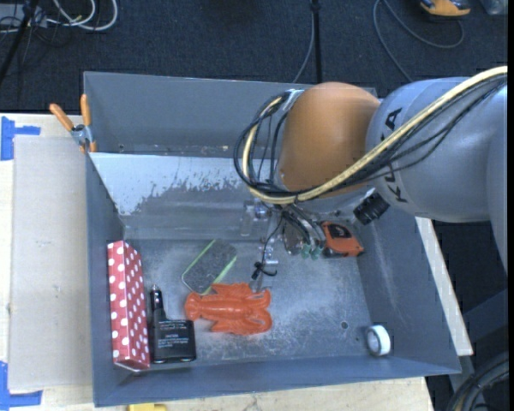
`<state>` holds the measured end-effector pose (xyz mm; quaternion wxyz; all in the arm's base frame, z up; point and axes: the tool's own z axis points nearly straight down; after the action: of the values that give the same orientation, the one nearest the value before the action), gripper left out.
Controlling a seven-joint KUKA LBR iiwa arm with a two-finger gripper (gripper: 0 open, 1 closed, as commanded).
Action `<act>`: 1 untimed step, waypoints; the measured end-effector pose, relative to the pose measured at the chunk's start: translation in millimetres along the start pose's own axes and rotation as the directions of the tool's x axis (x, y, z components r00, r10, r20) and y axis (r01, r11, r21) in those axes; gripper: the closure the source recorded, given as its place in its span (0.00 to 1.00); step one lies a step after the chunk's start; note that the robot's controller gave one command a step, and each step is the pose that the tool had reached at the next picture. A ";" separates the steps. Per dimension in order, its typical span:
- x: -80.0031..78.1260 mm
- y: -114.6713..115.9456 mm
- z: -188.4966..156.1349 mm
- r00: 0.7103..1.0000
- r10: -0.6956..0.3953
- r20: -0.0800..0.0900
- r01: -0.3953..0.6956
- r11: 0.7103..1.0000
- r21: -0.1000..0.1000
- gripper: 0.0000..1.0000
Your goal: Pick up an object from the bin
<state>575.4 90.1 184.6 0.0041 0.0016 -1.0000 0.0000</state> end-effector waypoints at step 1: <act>-1.0 -0.4 -4.7 1.000 0.002 0.006 -0.002 1.000 -0.001 0.00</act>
Offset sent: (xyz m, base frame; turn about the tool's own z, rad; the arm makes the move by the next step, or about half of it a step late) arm -0.0443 -0.0167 -0.1146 -0.2615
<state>576.5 89.7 189.2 0.0010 0.0008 -1.0000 -0.0003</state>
